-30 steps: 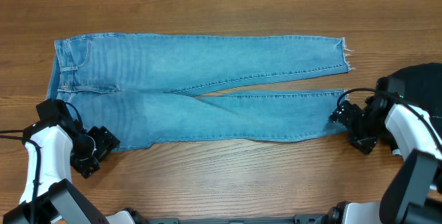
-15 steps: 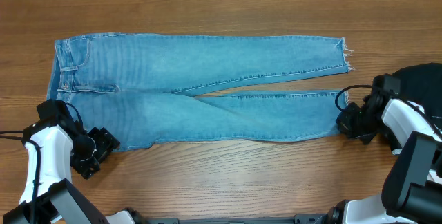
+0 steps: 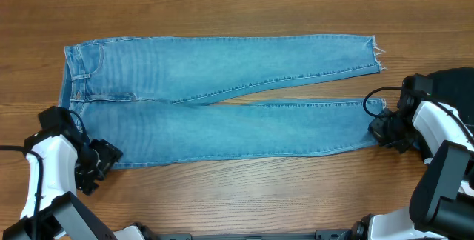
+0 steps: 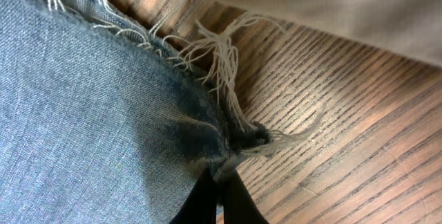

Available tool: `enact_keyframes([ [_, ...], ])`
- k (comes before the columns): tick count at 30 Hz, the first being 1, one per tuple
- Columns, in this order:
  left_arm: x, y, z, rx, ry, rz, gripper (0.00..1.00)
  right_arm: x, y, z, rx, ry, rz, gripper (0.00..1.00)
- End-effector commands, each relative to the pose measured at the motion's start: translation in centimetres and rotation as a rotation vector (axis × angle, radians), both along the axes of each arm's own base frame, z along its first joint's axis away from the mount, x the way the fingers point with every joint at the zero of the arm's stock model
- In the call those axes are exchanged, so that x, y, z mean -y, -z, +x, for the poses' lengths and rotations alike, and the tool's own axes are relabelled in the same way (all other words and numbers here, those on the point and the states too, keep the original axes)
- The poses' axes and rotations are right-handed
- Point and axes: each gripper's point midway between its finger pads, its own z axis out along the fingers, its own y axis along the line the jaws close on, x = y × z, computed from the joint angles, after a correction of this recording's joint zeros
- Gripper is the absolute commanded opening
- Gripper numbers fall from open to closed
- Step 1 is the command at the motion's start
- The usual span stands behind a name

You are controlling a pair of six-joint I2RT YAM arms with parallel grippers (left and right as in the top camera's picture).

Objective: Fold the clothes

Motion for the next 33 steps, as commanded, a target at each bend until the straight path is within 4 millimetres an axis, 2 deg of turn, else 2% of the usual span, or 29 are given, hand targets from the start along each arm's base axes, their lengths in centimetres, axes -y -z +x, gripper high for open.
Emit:
enact_keyframes([
  [1, -3.1, -0.3, 0.2, 0.052, -0.137, 0.087, 0.71, 1.1, -0.6, 0.7, 0.016, 0.018, -0.043, 0.04],
  [2, -3.8, -0.3, 0.2, 0.068, -0.162, 0.098, 0.67, 1.1, -0.6, 0.7, 0.016, 0.018, -0.043, 0.04],
  [4, -6.0, -0.4, -0.4, 0.103, -0.248, 0.119, 0.64, 1.1, -0.6, 0.7, 0.015, 0.018, -0.042, 0.04],
  [7, -7.1, -0.3, -0.5, 0.127, -0.283, 0.137, 0.64, 1.1, -0.6, 0.7, 0.016, 0.018, -0.043, 0.04],
  [9, -7.4, 0.0, 0.0, 0.151, -0.282, 0.15, 0.64, 1.1, -0.6, 0.7, 0.016, 0.018, -0.043, 0.04],
  [12, -7.6, 0.8, 1.7, 0.218, -0.233, 0.127, 0.67, 1.1, -0.6, 0.7, 0.016, 0.018, -0.043, 0.04],
  [18, -7.2, 3.2, 3.0, 0.229, -0.196, 0.051, 0.68, 1.1, -0.6, 0.7, 0.015, 0.018, -0.043, 0.04],
  [20, -6.8, 4.5, 2.7, 0.196, -0.198, 0.021, 0.68, 1.1, -0.6, 0.7, 0.014, 0.018, -0.042, 0.04],
  [22, -6.6, 5.4, 2.5, 0.176, -0.196, 0.005, 0.61, 1.1, -0.6, 0.6, 0.012, 0.018, -0.042, 0.04],
  [23, -6.5, 5.6, 2.5, 0.173, -0.183, -0.002, 0.52, 1.1, -0.6, 0.6, 0.012, 0.018, -0.041, 0.04],
  [24, -6.4, 5.6, 2.7, 0.183, -0.157, -0.013, 0.16, 1.1, -0.6, 0.6, 0.012, 0.018, -0.041, 0.04],
  [25, -6.1, 5.5, 2.9, 0.197, -0.145, -0.029, 0.04, 1.1, -0.6, 0.6, 0.011, 0.018, -0.041, 0.04],
  [27, -5.7, 5.2, 2.8, 0.191, -0.142, -0.044, 0.04, 1.0, -0.6, 0.5, 0.006, 0.018, -0.034, 0.04],
  [29, -5.4, 4.1, 2.6, 0.197, -0.139, -0.049, 0.04, 0.2, -0.9, 1.1, 0.036, -0.011, 0.009, 0.04],
  [31, -4.9, 1.9, 3.3, 0.269, -0.113, -0.054, 0.04, 0.4, -2.4, 1.8, 0.067, -0.008, 0.009, 0.04],
  [33, -4.3, -1.4, 3.6, 0.357, -0.079, -0.033, 0.04, 0.7, -5.2, 2.7, 0.107, -0.025, -0.007, 0.04],
])
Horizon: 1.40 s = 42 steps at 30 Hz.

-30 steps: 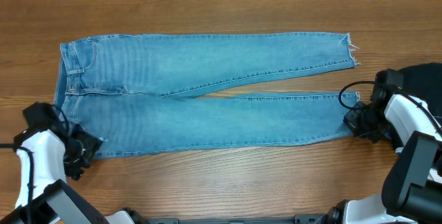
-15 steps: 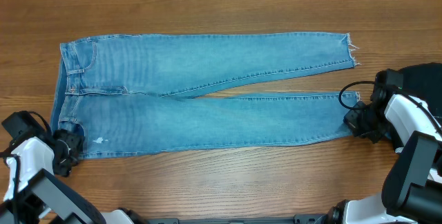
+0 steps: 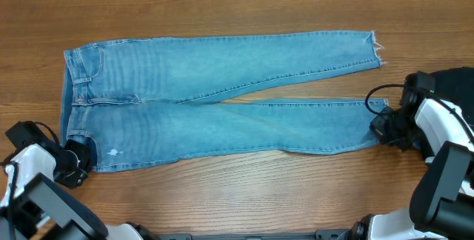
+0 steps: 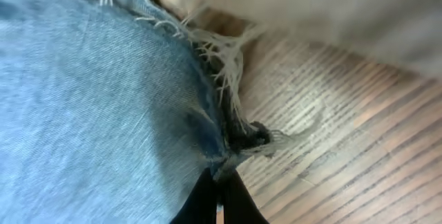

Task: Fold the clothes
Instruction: 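Fold the lower leg up onto the upper leg, right gripper moving up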

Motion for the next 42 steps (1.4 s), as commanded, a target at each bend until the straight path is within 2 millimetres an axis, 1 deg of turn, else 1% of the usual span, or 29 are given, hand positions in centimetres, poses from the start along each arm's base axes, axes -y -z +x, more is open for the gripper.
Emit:
enact_keyframes([
  [1, 1.1, -5.0, 0.7, 0.157, 0.066, 0.044, 0.04, 0.9, -5.0, 2.6, 0.121, -0.024, -0.032, 0.04],
  [3, 1.4, -7.6, 0.4, 0.208, 0.068, 0.099, 0.04, 1.1, -7.1, 2.9, 0.138, -0.047, -0.041, 0.04],
  [4, 1.6, -9.5, 0.1, 0.246, 0.066, 0.137, 0.04, 1.1, -8.1, 2.8, 0.138, -0.054, -0.047, 0.04],
  [5, 1.7, -10.6, -0.1, 0.271, 0.063, 0.152, 0.04, 1.1, -8.5, 2.8, 0.136, -0.053, -0.049, 0.04],
  [7, 1.7, -12.6, -0.2, 0.315, 0.054, 0.172, 0.04, 1.1, -9.0, 2.6, 0.135, -0.053, -0.048, 0.04],
  [9, 1.8, -14.7, -0.6, 0.319, 0.057, 0.176, 0.04, 0.9, -9.9, 2.0, 0.145, -0.054, -0.052, 0.04],
  [12, 2.0, -16.9, -0.8, 0.317, 0.065, 0.179, 0.04, 0.6, -11.8, 1.2, 0.181, -0.054, -0.067, 0.04],
  [13, 2.1, -17.5, -1.0, 0.313, 0.063, 0.178, 0.04, 0.5, -12.5, 0.9, 0.197, -0.058, -0.074, 0.04],
  [17, 2.5, -18.5, -2.4, 0.252, 0.047, 0.174, 0.04, 0.1, -15.1, -0.2, 0.254, -0.079, -0.1, 0.04],
  [19, 3.0, -18.6, -3.0, 0.229, 0.045, 0.157, 0.04, 0.1, -17.4, -0.2, 0.282, -0.082, -0.112, 0.04],
  [20, 2.9, -18.6, -3.2, 0.22, 0.042, 0.161, 0.04, 0.1, -18.7, 0.1, 0.304, -0.094, -0.122, 0.04],
  [22, 2.1, -18.7, -3.2, 0.213, 0.017, 0.198, 0.04, 0.2, -20.9, 1.0, 0.352, -0.102, -0.132, 0.04],
  [24, 1.0, -19.1, -2.4, 0.24, -0.019, 0.233, 0.04, 0.6, -21.9, 2.1, 0.368, -0.102, -0.139, 0.04],
  [26, -0.3, -19.2, -1.1, 0.275, -0.039, 0.251, 0.04, 1.1, -21.7, 3.5, 0.335, -0.109, -0.126, 0.04],
  [27, -0.8, -19.0, 0.0, 0.302, -0.029, 0.244, 0.04, 1.5, -21.1, 4.3, 0.298, -0.118, -0.113, 0.04],
  [29, -1.4, -18.3, 1.5, 0.329, -0.017, 0.215, 0.04, 1.9, -20.2, 5.5, 0.26, -0.121, -0.097, 0.04],
  [32, -2.1, -17.5, 4.3, 0.399, 0.014, 0.163, 0.04, 2.3, -18.9, 7.0, 0.236, -0.131, -0.082, 0.04],
  [33, -2.2, -17.4, 5.6, 0.442, 0.037, 0.146, 0.04, 2.1, -18.6, 7.4, 0.228, -0.142, -0.076, 0.04],
  [36, -2.4, -17.4, 8.4, 0.493, 0.097, 0.179, 0.04, 0.9, -17.5, 8.7, 0.22, -0.182, -0.067, 0.04],
  [38, -2.6, -17.8, 9.1, 0.506, 0.111, 0.214, 0.04, 0.1, -17.3, 9.6, 0.23, -0.21, -0.068, 0.04],
  [42, -2.9, -17.7, 9.0, 0.495, 0.105, 0.23, 0.04, -0.8, -17.1, 11.1, 0.239, -0.238, -0.067, 0.04],
])
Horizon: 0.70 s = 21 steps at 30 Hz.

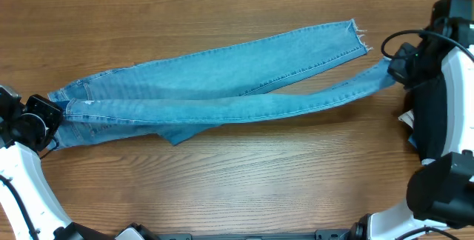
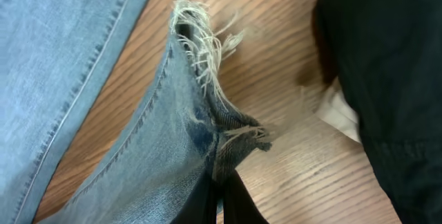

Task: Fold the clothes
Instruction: 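Fold the lower leg up onto the upper leg, right gripper moving up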

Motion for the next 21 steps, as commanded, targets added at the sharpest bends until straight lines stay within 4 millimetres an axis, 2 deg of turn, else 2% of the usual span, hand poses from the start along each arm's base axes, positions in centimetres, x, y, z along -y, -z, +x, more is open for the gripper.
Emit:
enact_keyframes([
  [1, -1.4, -1.2, 0.2, 0.004, -0.035, 0.068, 0.04, 0.3, -1.0, 1.8, 0.056, -0.006, -0.034, 0.04],
  [7, -2.6, -2.1, 0.8, 0.038, -0.053, 0.128, 0.04, 0.6, -1.0, 3.0, 0.095, -0.006, -0.043, 0.04],
  [11, -3.0, -1.5, 1.3, 0.037, -0.052, 0.127, 0.04, 0.9, -0.8, 4.4, 0.073, -0.007, -0.038, 0.04],
  [14, -3.1, -0.2, 2.4, 0.024, -0.035, 0.114, 0.04, 1.1, 0.5, 5.4, 0.034, -0.01, -0.029, 0.04],
  [17, -2.6, 1.3, 4.8, 0.031, 0.014, 0.118, 0.04, 1.0, 2.7, 6.4, -0.022, -0.03, -0.068, 0.04],
  [21, -2.8, 1.9, 6.1, 0.022, 0.015, 0.17, 0.04, 0.6, 4.5, 7.4, -0.049, -0.049, -0.083, 0.04],
])
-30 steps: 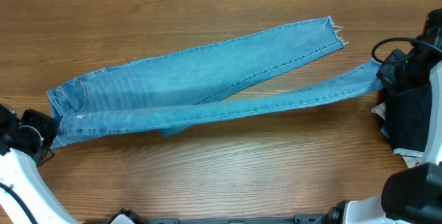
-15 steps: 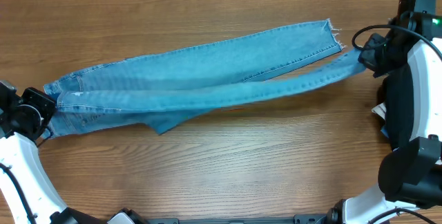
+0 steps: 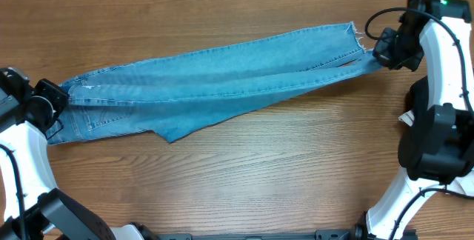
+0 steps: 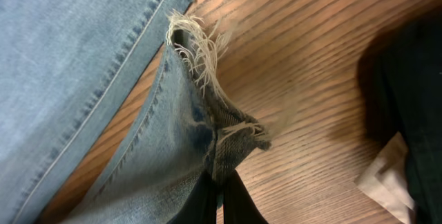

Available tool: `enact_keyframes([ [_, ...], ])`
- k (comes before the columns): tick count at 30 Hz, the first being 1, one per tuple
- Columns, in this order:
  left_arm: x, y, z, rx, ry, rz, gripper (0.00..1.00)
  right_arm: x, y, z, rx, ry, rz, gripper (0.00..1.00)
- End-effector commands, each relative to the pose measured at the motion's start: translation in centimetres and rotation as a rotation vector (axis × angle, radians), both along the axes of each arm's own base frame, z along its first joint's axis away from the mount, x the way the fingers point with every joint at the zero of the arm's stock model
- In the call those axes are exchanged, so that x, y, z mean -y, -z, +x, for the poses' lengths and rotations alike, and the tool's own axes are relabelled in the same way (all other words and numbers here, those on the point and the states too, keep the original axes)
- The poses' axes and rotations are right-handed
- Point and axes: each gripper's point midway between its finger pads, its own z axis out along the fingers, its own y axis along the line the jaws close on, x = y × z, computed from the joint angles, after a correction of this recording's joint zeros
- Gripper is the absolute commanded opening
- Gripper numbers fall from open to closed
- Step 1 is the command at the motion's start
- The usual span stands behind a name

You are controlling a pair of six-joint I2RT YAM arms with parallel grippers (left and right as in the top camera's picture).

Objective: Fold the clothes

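Light-blue jeans [image 3: 222,77] stretch across the table, waist at the left, frayed hems at the right. One leg is draped over the other, so the pair is doubled lengthwise, with a loose flap [image 3: 174,130] hanging toward the front. My left gripper [image 3: 53,101] is at the waist end, shut on the denim. My right gripper [image 4: 221,186] is shut on the frayed hem [image 4: 197,51] of the upper leg. It holds that hem just beyond the other leg's hem [image 3: 354,36].
In the right wrist view, a dark garment [image 4: 411,79] with a white piece [image 4: 383,175] lies on the wood to the right of the hem. Bare wood [image 3: 259,181] runs along the front of the jeans. The table's far edge is close behind them.
Both grippers have moved toward the far side with the denim. The held leg, then beside the other leg, now lies on top of it, hems almost level.
The jeans first lay flat with legs apart, my right gripper shut on the near hem and my left by the near waist corner. Then my left was on that corner. Later both ends were raised and shifted back, and now the pair is doubled lengthwise.
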Motion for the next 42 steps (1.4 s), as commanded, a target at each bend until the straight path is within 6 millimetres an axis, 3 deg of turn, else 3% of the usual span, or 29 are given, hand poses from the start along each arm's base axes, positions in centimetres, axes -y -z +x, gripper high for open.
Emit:
enact_keyframes([
  [1, -1.4, -1.0, 0.7, 0.001, -0.037, 0.083, 0.04, 0.9, -0.2, 1.4, 0.03, 0.0, -0.061, 0.04],
  [9, -1.5, -0.8, 0.6, -0.01, -0.044, 0.09, 0.04, -0.4, 0.6, 2.8, 0.053, -0.029, -0.063, 0.04],
  [13, -2.8, -0.9, 0.9, -0.008, -0.078, 0.139, 0.04, -1.4, 2.0, 5.4, 0.112, -0.005, -0.06, 0.04],
  [20, -4.6, 3.9, 2.6, -0.047, -0.107, 0.12, 0.09, -1.6, 1.3, 8.1, 0.225, 0.017, -0.061, 0.04],
  [21, -5.3, 4.1, 2.9, -0.037, -0.144, 0.127, 0.15, -1.6, 1.0, 8.9, 0.259, 0.017, -0.064, 0.12],
  [23, -6.1, 4.4, 3.2, -0.014, -0.228, 0.099, 0.35, -2.5, 0.2, 10.8, 0.343, -0.057, -0.026, 0.35],
  [24, -6.0, 4.5, 3.3, -0.009, -0.234, 0.083, 0.48, -2.8, 0.0, 11.2, 0.363, -0.075, -0.014, 0.53],
  [25, -5.4, 4.7, 3.4, -0.006, -0.21, 0.063, 0.75, -2.8, 0.0, 11.2, 0.362, -0.083, -0.015, 0.57],
  [26, -4.6, 4.8, 3.6, -0.004, -0.166, 0.039, 0.8, -2.9, 0.1, 10.9, 0.348, -0.1, -0.016, 0.61],
  [28, -2.2, 5.8, 3.2, -0.042, -0.05, -0.028, 1.0, -2.4, 0.6, 9.9, 0.3, -0.108, -0.042, 0.65],
  [34, 2.1, 8.5, -0.8, -0.231, 0.094, -0.154, 1.0, 0.1, 1.8, 6.6, 0.154, -0.063, -0.135, 0.65],
  [37, 3.7, 9.0, -1.8, -0.283, 0.135, -0.199, 1.0, -0.6, 2.3, 6.5, 0.158, -0.147, -0.047, 0.64],
  [42, 6.7, 9.5, -1.7, -0.36, 0.248, -0.152, 1.0, -1.6, 3.4, 7.5, 0.186, -0.213, -0.012, 0.65],
])
